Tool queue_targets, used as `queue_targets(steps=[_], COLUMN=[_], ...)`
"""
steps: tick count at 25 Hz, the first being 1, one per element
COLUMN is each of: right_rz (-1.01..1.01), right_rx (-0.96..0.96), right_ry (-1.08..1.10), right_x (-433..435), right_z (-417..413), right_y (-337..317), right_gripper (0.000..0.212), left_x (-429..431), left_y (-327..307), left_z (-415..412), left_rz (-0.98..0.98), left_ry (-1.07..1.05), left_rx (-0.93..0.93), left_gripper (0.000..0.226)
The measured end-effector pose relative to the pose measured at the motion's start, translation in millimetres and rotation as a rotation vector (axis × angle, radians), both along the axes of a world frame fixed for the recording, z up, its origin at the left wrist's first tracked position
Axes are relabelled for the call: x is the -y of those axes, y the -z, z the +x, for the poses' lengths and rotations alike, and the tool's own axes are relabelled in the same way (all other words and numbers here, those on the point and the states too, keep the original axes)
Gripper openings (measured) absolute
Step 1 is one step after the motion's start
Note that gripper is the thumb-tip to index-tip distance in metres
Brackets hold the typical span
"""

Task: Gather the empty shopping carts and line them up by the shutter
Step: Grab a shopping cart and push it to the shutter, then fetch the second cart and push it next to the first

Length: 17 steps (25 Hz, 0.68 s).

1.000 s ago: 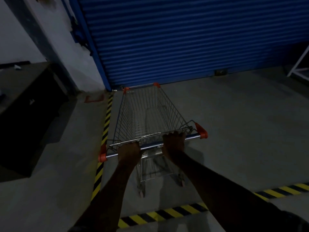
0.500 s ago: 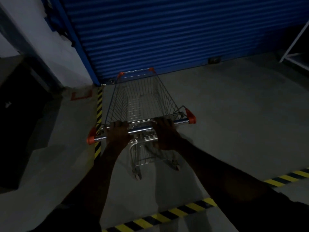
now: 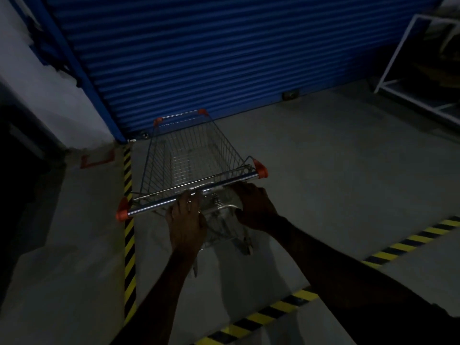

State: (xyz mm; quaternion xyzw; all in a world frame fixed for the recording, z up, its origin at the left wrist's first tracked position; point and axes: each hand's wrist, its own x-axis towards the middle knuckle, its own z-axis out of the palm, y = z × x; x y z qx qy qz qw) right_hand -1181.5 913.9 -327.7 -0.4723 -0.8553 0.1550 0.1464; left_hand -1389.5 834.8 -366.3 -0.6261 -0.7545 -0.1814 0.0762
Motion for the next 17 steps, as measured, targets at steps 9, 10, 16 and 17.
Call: queue_targets(steps=[9, 10, 16, 17], right_rz=[-0.154, -0.149, -0.070, -0.055], right_rx=[-0.071, -0.086, -0.054, -0.044], right_ry=[0.211, 0.249, 0.492, 0.533], right_x=[68.6, 79.4, 171.0, 191.3], right_z=[150.0, 171.6, 333.3, 360.5], right_y=[-14.6, -18.2, -42.9, -44.9], right_gripper=[0.058, 0.056, 0.052, 0.051], left_x=[-2.6, 2.8, 50.0, 61.1], left_y=[-11.4, -17.4, -44.0, -46.1], left_z=[148.9, 175.0, 339.1, 365.4], left_rz=[-0.035, -0.046, -0.005, 0.023], left_ry=[0.355, 0.396, 0.632, 0.679], left_rx=[0.081, 0.087, 0.118, 0.120], left_gripper=[0.059, 0.061, 0.056, 0.054])
